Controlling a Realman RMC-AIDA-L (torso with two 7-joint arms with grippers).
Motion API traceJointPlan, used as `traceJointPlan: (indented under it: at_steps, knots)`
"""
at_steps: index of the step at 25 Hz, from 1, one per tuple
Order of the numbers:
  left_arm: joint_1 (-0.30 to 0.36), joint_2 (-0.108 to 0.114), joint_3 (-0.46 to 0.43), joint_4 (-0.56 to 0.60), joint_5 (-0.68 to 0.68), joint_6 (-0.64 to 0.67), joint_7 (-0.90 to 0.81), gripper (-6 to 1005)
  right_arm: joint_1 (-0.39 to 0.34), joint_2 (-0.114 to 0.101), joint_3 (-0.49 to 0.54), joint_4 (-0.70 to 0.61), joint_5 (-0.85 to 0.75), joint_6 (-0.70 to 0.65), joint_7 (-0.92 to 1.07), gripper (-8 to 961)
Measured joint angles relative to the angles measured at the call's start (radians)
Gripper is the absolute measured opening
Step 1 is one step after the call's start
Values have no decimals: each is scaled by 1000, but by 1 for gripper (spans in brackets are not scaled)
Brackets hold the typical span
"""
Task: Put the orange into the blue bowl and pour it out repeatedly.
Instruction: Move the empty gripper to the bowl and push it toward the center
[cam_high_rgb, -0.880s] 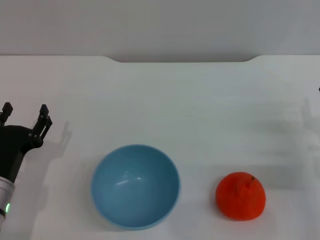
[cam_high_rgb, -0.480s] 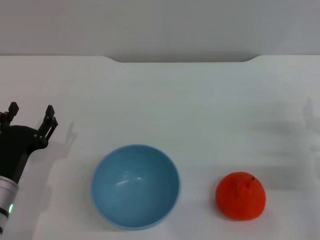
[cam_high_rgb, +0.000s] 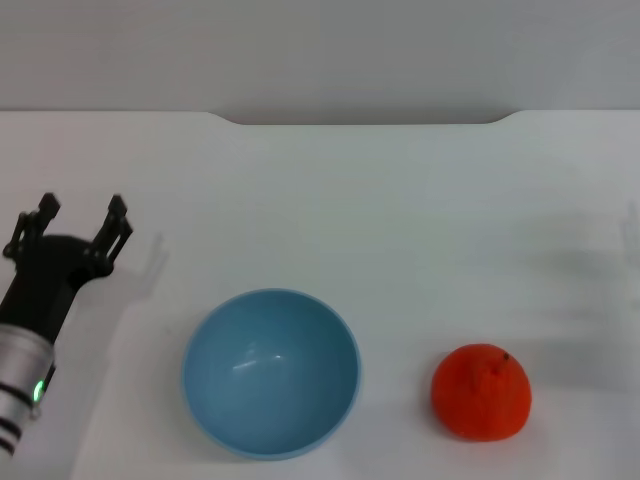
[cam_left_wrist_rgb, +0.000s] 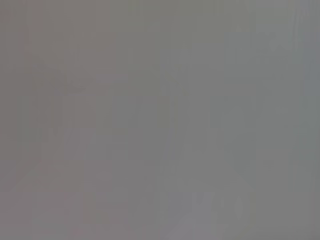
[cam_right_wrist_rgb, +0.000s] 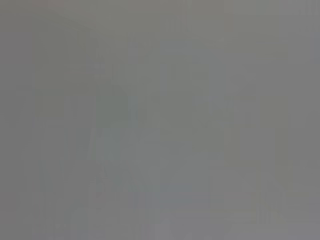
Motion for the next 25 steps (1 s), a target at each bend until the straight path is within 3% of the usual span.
traceJointPlan:
  at_steps: [5,15,18,21,23,24,25]
  knots:
    - [-67,3,-2,35,70,-9,-47,801,-24,-1,1,-2,0,-2,52,537]
    - [-235,5,7,268,342,-9,-485,800,-54,1,1,-4,0,-3,54,537]
    - [-281,9,22,375,413,-33,-683,799,-55,1,1,-6,0,-3,54,537]
    - [-323,13,137,531,461,-53,-956,799,-55,1,1,-10,0,-1,54,537]
    - [-330,15,294,654,463,-53,-1124,800,-53,0,1,-14,0,1,54,537]
    - [-315,16,515,816,463,-67,-1335,800,-48,0,1,-18,0,2,54,537]
    - [-304,17,589,874,464,-80,-1416,800,-48,0,1,-19,0,3,54,537]
